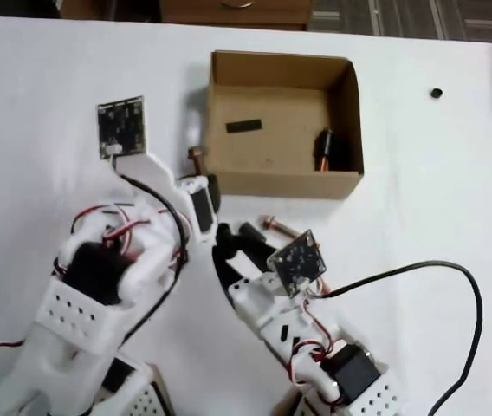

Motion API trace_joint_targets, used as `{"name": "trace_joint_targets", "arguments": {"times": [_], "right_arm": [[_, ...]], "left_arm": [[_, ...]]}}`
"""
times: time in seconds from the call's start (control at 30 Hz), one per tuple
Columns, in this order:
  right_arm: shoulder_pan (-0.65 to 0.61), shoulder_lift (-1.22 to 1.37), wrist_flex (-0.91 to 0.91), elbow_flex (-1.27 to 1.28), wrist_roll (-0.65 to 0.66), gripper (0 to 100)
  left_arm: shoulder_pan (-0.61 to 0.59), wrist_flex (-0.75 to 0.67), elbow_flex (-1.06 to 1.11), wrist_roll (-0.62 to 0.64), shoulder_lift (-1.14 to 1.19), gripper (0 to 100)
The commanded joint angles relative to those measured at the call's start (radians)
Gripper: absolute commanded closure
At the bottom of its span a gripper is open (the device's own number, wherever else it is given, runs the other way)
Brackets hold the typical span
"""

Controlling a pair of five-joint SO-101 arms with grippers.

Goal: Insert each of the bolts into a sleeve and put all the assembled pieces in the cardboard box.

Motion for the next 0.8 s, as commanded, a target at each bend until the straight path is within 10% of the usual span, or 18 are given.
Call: {"name": "trace_joint_targets", "arguments": {"times": [0.0,0.77], "right_arm": [[0.007,-0.021,-0.028,-0.011,-0.002,97.8],[0.073,-0.021,-0.025,-0.034,-0.002,97.8]], "left_arm": [[0.037,-0.037,-0.005,0.000,0.002,98],[0.061,-0.012,0.038,0.000,-0.002,98]]}}
